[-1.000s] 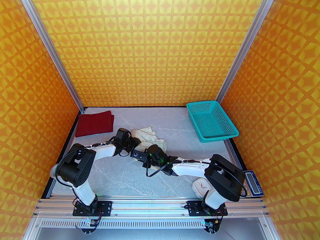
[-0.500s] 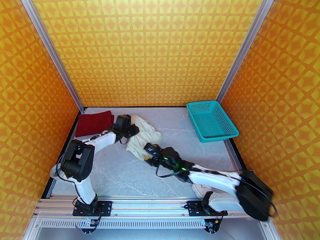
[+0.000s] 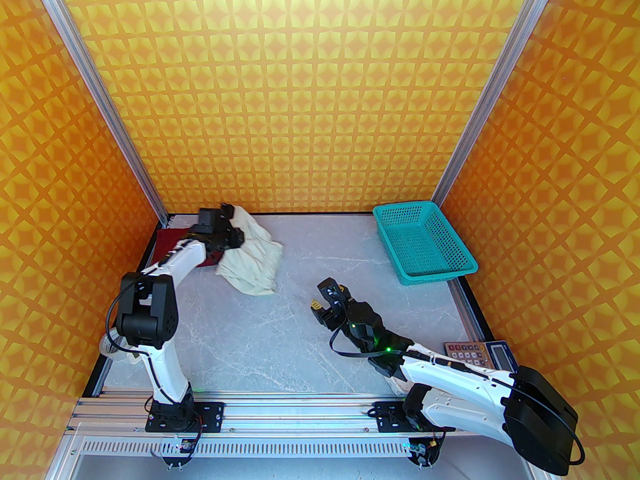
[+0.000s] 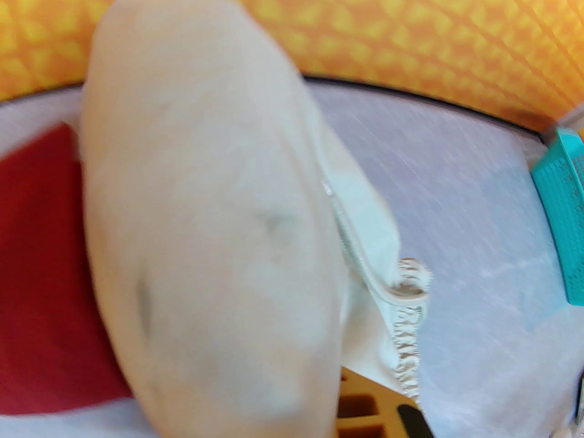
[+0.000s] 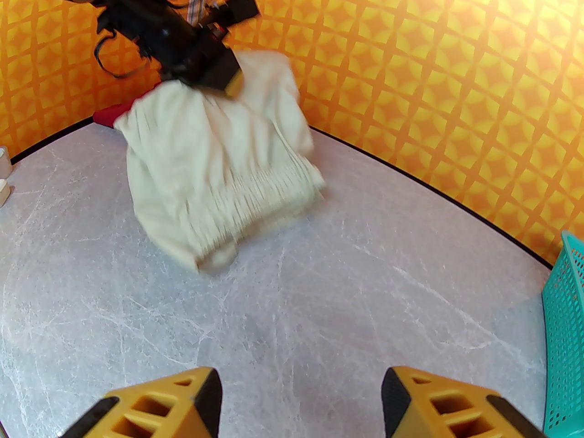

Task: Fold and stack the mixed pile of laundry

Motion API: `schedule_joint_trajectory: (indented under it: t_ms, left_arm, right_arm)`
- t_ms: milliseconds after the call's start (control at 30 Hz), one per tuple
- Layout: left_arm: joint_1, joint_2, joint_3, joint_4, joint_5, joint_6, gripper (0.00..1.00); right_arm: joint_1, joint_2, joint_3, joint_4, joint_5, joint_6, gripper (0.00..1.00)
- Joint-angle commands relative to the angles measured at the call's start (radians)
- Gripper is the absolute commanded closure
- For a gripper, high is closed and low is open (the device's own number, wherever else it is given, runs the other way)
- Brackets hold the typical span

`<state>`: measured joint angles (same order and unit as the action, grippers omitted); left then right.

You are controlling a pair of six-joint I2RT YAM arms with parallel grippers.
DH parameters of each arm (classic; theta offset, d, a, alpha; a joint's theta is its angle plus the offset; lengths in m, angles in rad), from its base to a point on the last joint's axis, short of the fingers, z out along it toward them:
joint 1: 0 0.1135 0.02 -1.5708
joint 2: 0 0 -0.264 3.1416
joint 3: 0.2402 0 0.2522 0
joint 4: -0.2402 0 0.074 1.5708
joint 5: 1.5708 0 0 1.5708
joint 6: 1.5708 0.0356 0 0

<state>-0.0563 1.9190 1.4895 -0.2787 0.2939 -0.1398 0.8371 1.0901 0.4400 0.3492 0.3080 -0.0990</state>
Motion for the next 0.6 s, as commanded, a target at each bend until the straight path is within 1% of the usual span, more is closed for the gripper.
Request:
schedule_joint_trajectory:
  t_ms: [0,133,200,400,500,567]
  left_arm:
    - [0.062,0.008,0.041,0.010,0.001,0.073,1.00]
    - [0.163,0.015,0.106,0.030,0.090,0.047,1.00]
    - [0.230,0.049,0.157,0.006,0.157,0.031,1.00]
    - [0.366,0.191,0.286,-0.105,0.252,0.054,1.00]
    - [0.411,0.269,0.354,-0.178,0.264,0.066,1.00]
    - [0.424,0.328,0.417,-0.246,0.265,0.089,1.00]
  right_arm:
    - [-0.003,0.015,-0.004,0.017,0.020,0.021,0.38]
    - [-0.003,0.027,0.010,0.006,0.019,0.009,0.38]
    - [-0.003,0.031,0.021,-0.007,0.019,0.001,0.38]
    - [-0.003,0.031,0.047,-0.053,0.015,-0.013,0.38]
    - [-0.004,0.043,0.061,-0.069,0.016,-0.020,0.38]
    - [-0.003,0.056,0.075,-0.078,0.011,-0.021,0.38]
